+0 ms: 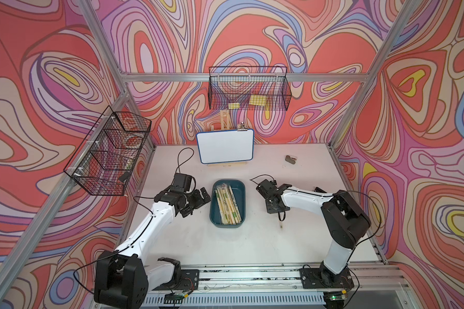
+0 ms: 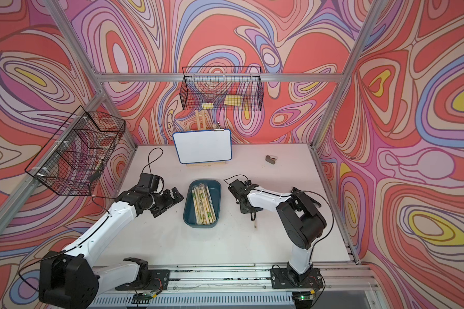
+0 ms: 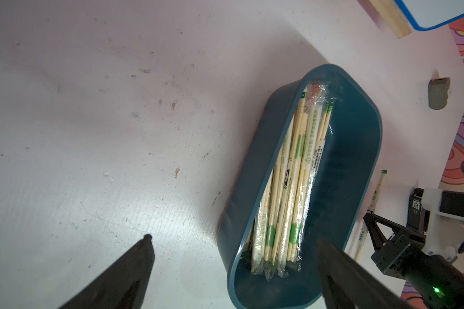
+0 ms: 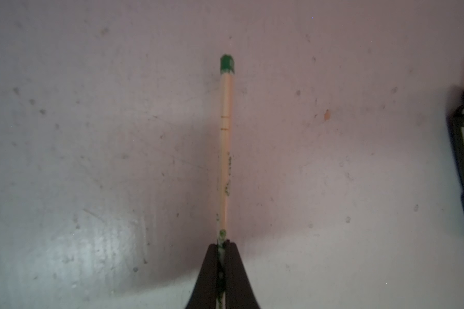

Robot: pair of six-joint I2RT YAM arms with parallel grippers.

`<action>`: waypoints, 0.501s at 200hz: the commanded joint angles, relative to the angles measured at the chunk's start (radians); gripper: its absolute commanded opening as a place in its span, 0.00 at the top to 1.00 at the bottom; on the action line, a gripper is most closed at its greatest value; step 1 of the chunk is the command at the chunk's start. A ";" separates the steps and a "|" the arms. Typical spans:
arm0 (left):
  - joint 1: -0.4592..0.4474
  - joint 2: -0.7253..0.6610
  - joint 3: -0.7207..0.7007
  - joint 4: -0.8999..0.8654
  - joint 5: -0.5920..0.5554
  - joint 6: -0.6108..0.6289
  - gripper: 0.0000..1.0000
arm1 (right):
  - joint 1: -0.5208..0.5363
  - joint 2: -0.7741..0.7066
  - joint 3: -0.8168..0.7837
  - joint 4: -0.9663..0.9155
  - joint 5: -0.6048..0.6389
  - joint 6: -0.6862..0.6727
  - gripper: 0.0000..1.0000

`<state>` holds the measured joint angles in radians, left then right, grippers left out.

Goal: Take the paired disposable chopsticks out of the storage box
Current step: Place the paired disposable chopsticks at the center of the board.

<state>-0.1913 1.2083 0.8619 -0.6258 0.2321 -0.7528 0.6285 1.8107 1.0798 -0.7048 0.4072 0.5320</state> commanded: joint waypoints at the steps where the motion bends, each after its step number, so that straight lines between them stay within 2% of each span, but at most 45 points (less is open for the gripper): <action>1: -0.005 0.021 0.033 -0.013 -0.005 0.007 0.00 | -0.011 0.024 0.000 0.013 0.034 -0.006 1.00; 12: -0.005 0.028 0.036 -0.007 -0.002 0.009 0.00 | -0.015 0.028 -0.001 0.014 0.039 -0.001 0.99; 27: -0.005 0.038 0.041 -0.003 0.001 0.012 0.00 | -0.017 0.025 -0.004 0.014 0.039 0.005 0.92; 63: -0.005 0.055 0.054 0.000 0.003 0.016 0.00 | -0.016 -0.014 0.001 0.007 0.021 0.016 0.67; 100: -0.005 0.072 0.069 0.008 0.014 0.022 0.00 | -0.016 -0.073 0.026 -0.015 0.000 0.022 0.63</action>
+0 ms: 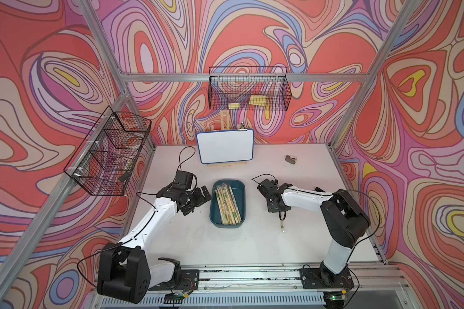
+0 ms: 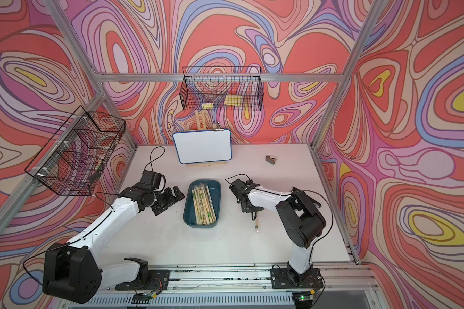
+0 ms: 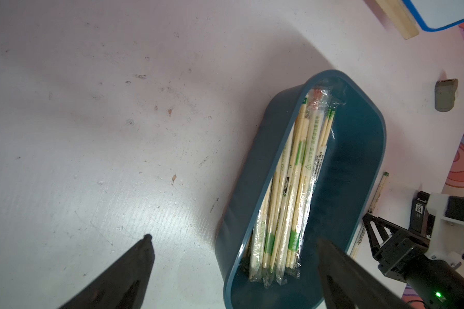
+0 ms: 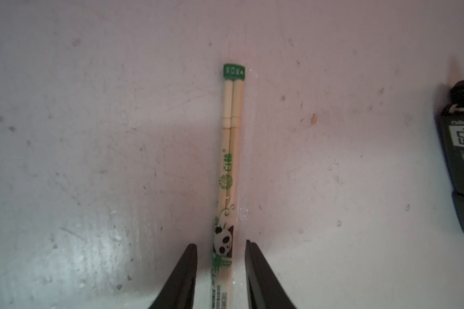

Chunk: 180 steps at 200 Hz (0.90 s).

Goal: Take the paired disposable chopsticks out of the storage box
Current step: Place the paired disposable chopsticks at the center of the board, then pick up the paired disposable chopsticks from the storage box.

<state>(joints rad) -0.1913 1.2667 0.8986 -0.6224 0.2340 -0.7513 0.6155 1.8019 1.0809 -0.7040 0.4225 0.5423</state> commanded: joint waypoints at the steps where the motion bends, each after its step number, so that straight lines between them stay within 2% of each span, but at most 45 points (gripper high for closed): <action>1: -0.005 0.014 0.033 0.004 0.012 0.021 0.00 | -0.003 -0.065 0.026 -0.017 -0.016 0.013 0.63; 41: -0.004 0.031 0.047 -0.008 -0.007 0.033 0.00 | -0.003 -0.144 0.071 -0.025 -0.101 0.034 0.58; 91: -0.005 0.040 0.099 -0.056 -0.053 0.064 0.00 | 0.001 -0.169 0.190 0.062 -0.338 0.059 0.58; 135: -0.002 0.034 0.114 -0.067 -0.105 0.102 0.00 | 0.048 -0.082 0.328 0.118 -0.459 0.081 0.63; 180: 0.006 0.064 0.113 -0.035 -0.108 0.090 0.00 | 0.129 0.097 0.490 0.078 -0.488 0.057 0.64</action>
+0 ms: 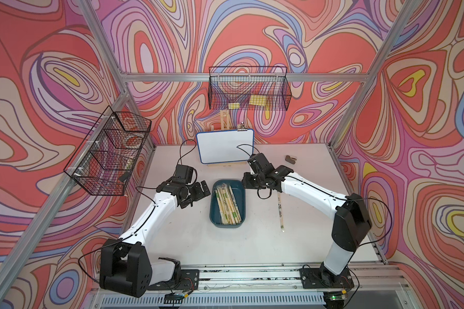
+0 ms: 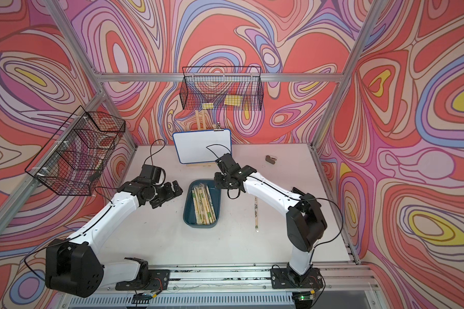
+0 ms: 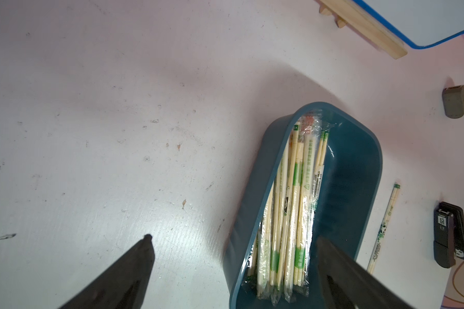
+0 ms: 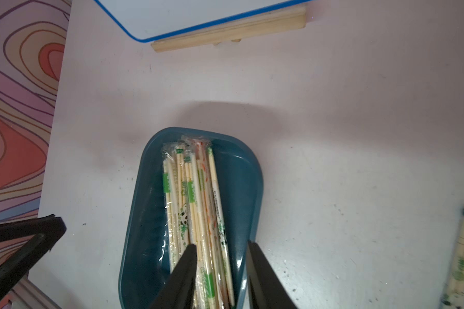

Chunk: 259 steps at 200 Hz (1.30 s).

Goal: Take the paired disposable chopsticks out of the storage box
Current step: Pick up the paired disposable chopsticks from the storage box.

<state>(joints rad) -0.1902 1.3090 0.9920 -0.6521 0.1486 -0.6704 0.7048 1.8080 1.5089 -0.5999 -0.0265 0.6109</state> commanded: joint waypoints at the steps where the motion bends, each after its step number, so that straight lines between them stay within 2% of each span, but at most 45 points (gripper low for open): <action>1: 0.006 0.023 0.020 -0.005 -0.022 0.009 0.00 | 0.043 0.095 0.066 -0.029 -0.038 -0.014 0.65; 87: 0.032 0.030 0.025 -0.006 -0.027 0.019 0.00 | 0.092 0.284 0.185 -0.054 -0.038 -0.049 0.71; 259: 0.035 0.038 0.013 0.005 -0.013 0.014 0.00 | 0.102 0.397 0.229 -0.065 -0.053 -0.068 0.78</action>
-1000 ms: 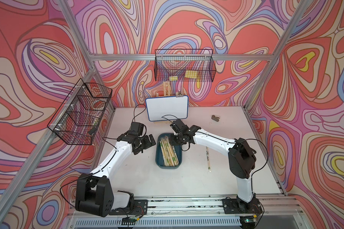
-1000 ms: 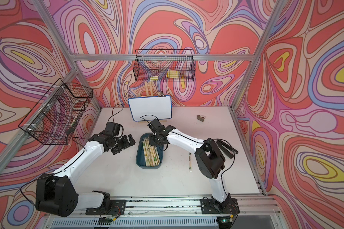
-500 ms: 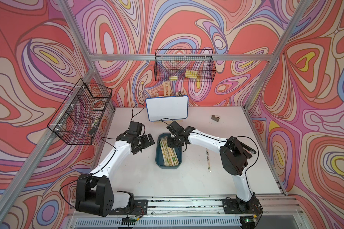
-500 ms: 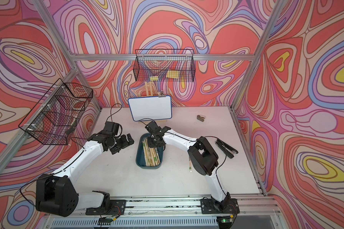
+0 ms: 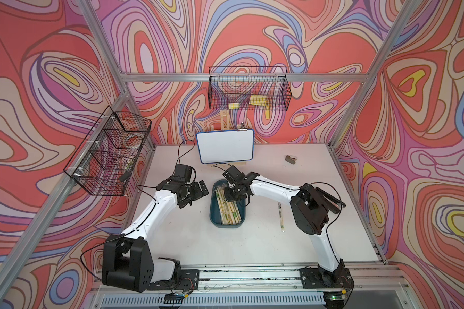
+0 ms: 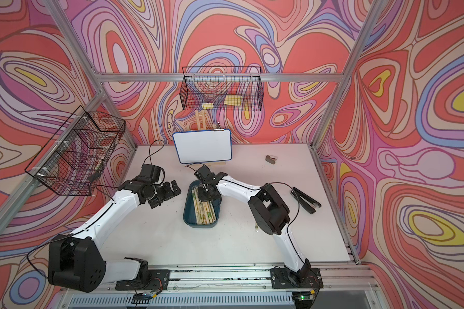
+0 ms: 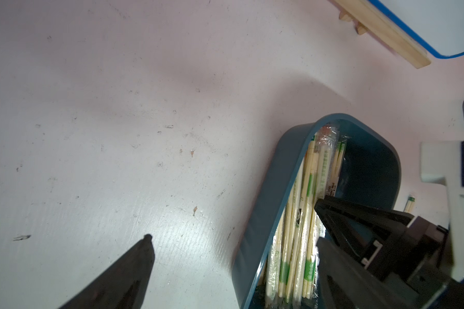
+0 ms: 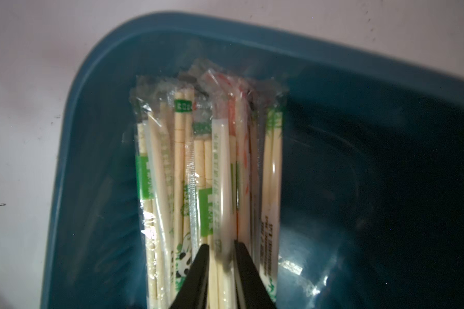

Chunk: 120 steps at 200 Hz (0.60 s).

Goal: Take the paired disposable chopsticks out of the storage box
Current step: Pick up the paired disposable chopsticks from the storage box.

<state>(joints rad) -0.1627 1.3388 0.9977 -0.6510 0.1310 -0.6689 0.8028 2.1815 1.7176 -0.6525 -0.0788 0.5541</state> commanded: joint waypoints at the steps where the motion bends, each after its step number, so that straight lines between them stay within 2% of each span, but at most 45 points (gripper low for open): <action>1: 0.008 0.008 0.007 0.004 0.004 0.012 0.00 | 0.005 0.024 0.019 -0.012 -0.001 -0.011 0.78; 55: 0.008 0.005 0.001 0.007 0.007 0.010 0.00 | 0.005 0.036 0.017 -0.012 0.000 -0.014 0.79; 120: 0.009 0.011 -0.004 0.013 0.013 0.006 0.00 | 0.005 0.003 -0.003 0.000 -0.003 -0.010 0.93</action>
<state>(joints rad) -0.1619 1.3392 0.9977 -0.6487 0.1326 -0.6693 0.8028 2.1906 1.7180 -0.6506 -0.0799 0.5430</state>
